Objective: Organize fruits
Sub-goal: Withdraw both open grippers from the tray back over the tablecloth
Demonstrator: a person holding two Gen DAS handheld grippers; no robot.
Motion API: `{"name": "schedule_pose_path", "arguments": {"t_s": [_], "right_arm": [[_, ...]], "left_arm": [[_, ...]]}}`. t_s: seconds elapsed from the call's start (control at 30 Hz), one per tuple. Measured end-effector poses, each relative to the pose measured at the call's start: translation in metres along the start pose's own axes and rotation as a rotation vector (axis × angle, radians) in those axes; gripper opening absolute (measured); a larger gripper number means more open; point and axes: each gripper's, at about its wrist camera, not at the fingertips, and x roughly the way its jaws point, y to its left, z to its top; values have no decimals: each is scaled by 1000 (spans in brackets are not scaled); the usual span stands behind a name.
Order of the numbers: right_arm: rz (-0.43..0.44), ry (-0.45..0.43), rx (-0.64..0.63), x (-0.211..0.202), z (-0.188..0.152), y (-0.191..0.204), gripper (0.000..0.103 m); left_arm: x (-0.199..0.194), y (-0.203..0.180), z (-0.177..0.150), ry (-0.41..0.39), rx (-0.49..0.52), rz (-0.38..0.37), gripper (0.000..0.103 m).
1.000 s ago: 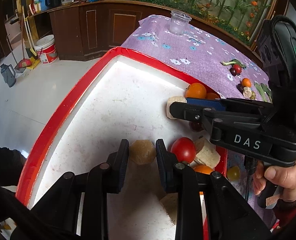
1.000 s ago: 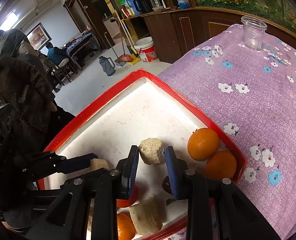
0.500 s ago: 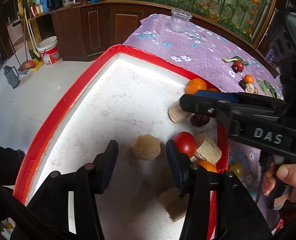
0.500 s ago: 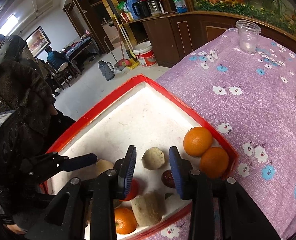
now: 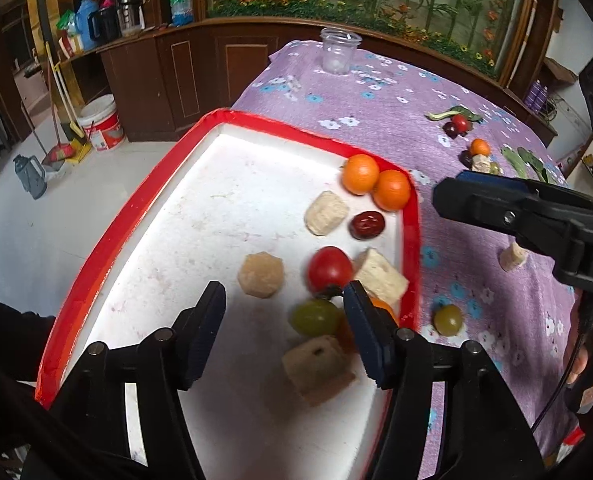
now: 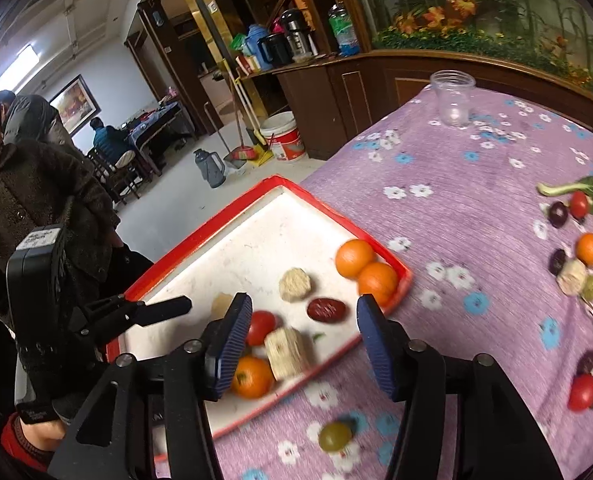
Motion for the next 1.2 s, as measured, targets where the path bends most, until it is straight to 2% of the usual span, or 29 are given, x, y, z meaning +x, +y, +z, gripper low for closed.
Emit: {"name": "schedule_pose_path", "arguments": {"t_s": [0.23, 0.33, 0.43, 0.83, 1.2], "right_arm": [[-35, -35, 49, -35, -23, -20, 65], [-43, -55, 70, -50, -33, -25, 67], [-57, -79, 74, -67, -42, -30, 74], [-150, -118, 131, -125, -76, -77, 74], [-196, -152, 231, -152, -96, -126, 74]], "left_arm": [[-13, -17, -3, -28, 22, -9, 61], [-17, -24, -5, -38, 28, -16, 69], [-22, -32, -7, -48, 42, -23, 70], [-37, -63, -11, -71, 92, -77, 70], [-22, -110, -26, -30, 182, -144, 69]]}}
